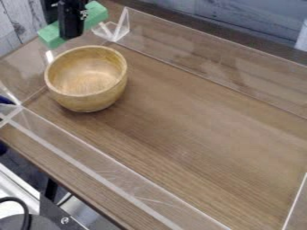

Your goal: Put the green block in the brown bowl

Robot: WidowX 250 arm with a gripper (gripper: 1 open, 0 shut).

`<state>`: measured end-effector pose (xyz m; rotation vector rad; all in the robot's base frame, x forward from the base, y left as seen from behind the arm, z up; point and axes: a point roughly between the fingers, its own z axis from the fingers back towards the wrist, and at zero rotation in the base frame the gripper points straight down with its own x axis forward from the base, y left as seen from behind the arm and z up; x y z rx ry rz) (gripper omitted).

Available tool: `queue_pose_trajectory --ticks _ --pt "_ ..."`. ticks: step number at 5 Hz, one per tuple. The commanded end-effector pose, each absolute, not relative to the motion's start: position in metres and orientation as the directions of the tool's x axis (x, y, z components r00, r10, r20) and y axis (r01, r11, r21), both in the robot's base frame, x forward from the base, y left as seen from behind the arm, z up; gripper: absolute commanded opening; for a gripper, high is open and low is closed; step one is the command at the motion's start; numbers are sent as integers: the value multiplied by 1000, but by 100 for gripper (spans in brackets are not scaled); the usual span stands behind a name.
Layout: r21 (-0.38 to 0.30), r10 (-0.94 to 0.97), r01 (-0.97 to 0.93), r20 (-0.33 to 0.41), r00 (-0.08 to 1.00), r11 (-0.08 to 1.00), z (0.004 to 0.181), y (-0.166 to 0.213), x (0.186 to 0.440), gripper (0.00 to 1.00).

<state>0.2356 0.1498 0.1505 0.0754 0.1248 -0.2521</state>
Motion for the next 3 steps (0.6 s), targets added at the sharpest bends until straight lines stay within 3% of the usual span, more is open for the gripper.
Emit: queue_pose_trajectory --ticks 1,2,3 --pt "141 -227 241 -112 968 960 151 145 236 0" --pt "182 -197 219 -130 972 959 138 139 238 0" --pt "169 -166 183 -107 980 968 126 154 249 0"
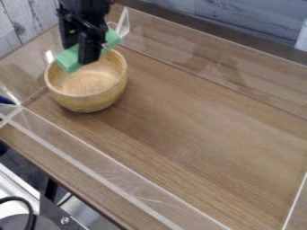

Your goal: Put the green block in the brown bowl

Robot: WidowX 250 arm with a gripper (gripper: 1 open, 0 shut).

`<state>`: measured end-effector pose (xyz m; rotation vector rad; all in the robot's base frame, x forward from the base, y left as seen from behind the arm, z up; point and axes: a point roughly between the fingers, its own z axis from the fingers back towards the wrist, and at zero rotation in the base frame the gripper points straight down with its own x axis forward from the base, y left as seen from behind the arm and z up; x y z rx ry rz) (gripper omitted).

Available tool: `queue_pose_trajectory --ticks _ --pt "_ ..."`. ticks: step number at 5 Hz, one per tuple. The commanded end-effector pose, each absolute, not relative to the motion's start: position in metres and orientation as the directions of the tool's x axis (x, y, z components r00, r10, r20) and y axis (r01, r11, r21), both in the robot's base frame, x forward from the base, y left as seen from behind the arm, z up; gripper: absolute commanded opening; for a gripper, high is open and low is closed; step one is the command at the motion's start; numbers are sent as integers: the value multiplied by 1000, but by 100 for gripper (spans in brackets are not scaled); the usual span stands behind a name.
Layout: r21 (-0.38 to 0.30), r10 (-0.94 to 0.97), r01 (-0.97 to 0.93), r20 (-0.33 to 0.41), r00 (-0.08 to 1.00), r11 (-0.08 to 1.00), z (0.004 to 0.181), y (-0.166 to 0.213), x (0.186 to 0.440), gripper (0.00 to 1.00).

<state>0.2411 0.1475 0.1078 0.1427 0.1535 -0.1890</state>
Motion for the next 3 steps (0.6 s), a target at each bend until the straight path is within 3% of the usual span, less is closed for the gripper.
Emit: queue_pose_trajectory --ticks 1,3 --pt "149 -146 157 -84 986 976 113 164 255 0" --pt "141 -84 101 -127 988 985 81 176 239 0"
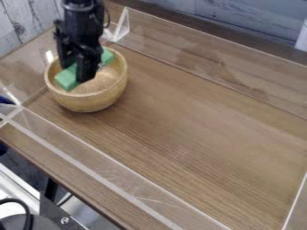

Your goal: Put the green block in the brown bowl

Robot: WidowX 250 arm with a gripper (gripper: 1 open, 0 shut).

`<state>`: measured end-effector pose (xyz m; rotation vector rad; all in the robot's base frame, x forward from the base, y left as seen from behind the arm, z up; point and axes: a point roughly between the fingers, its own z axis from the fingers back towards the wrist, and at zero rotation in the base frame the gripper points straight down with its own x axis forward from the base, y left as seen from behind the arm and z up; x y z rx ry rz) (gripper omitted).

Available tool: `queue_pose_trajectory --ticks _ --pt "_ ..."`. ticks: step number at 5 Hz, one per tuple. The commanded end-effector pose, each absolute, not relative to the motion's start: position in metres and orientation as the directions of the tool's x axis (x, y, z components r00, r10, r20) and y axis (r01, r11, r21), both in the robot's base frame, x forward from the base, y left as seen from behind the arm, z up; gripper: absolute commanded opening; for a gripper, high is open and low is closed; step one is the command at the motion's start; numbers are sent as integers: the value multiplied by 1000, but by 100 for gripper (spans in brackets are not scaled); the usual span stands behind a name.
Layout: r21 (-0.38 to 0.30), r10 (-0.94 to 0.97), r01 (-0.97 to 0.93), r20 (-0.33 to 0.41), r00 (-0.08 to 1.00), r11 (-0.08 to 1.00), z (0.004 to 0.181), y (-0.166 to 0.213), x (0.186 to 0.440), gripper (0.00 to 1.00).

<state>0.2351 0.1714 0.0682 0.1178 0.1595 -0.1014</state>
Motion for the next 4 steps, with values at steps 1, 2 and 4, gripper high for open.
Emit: queue_pose_trajectory --ticks 1,2,4 --pt "140 -62 80 -128 990 987 77 175 239 0" --pt "140 -49 66 -126 991 988 77 172 239 0" --pt "29 -66 69 -88 994 997 100 176 245 100"
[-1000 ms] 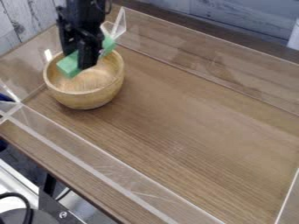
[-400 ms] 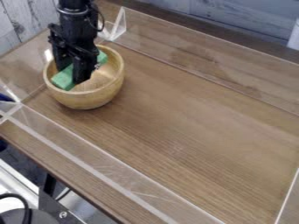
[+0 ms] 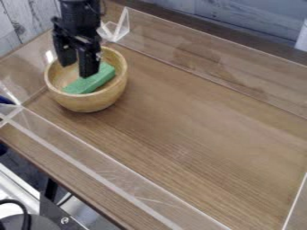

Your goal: Put the green block in the brown bowl

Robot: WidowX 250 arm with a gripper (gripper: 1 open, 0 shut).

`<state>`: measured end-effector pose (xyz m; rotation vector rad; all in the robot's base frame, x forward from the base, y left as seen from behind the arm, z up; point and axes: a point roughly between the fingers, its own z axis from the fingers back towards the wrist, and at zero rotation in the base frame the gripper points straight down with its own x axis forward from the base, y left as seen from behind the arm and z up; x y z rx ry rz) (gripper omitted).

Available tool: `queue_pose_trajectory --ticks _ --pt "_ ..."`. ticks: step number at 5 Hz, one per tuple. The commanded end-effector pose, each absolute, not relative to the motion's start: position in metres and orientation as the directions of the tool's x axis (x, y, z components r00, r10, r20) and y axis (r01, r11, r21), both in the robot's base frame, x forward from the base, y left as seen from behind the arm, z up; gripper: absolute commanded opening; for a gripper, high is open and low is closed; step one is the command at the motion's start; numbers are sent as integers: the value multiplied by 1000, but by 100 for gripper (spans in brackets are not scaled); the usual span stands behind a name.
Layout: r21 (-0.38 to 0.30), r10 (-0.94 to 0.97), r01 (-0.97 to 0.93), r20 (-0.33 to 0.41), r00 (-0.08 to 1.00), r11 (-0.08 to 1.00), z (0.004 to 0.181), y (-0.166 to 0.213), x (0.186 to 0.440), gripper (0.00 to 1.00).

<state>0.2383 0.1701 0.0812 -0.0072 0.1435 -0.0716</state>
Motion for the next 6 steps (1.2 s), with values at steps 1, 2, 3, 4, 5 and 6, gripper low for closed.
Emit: queue_pose_trajectory --ticks 1,2,3,4,5,6 --pt "-49 -107 105 -28 994 993 125 178 244 100" --pt "-77 -151 150 -8 988 986 127 183 243 100" --pt "-95 -191 190 2 982 977 126 187 242 100" --pt "-68 -189 190 16 982 979 123 184 240 100" --pt "-38 -190 191 32 981 981 119 181 237 100" --pt "-24 -186 187 62 981 982 119 180 233 100"
